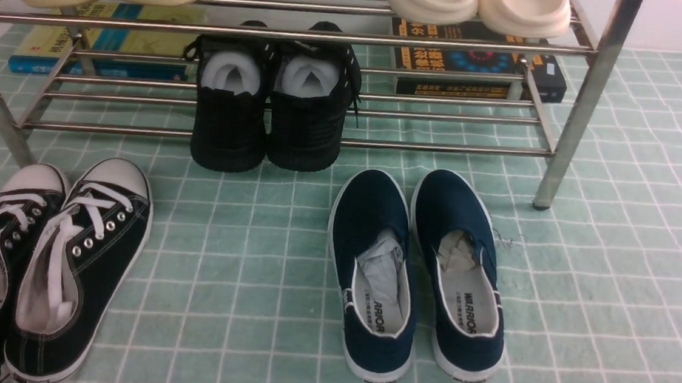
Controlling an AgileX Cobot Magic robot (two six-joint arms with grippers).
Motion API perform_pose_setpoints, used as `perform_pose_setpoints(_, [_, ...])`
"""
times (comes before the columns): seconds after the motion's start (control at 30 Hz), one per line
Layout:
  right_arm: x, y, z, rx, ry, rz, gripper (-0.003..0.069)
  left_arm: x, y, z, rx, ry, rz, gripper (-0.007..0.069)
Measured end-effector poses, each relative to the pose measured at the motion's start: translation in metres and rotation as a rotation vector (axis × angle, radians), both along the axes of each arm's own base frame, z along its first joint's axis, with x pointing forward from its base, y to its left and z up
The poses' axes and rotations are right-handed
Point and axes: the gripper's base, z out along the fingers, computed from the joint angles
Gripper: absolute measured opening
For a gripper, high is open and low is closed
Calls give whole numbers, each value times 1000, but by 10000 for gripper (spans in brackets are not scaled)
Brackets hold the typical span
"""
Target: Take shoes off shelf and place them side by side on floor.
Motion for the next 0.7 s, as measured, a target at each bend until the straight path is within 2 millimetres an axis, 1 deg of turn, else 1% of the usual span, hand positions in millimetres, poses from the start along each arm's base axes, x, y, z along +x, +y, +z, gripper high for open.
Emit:
perform_pose_setpoints(0.13, [0,0,0,0,0,0,237,-5,2,-19,53,-18,1,10])
perform_pose_setpoints(0.23, [0,0,0,0,0,0,237,-8,3,-28,65,-40,2,13])
perform_pose_setpoints(0.33, [0,0,0,0,0,0,237,-9,3,-26,64,-96,3,18])
perform_pose_setpoints(0.7, [0,0,0,0,0,0,237,-10,3,-25,63,-102,3,32])
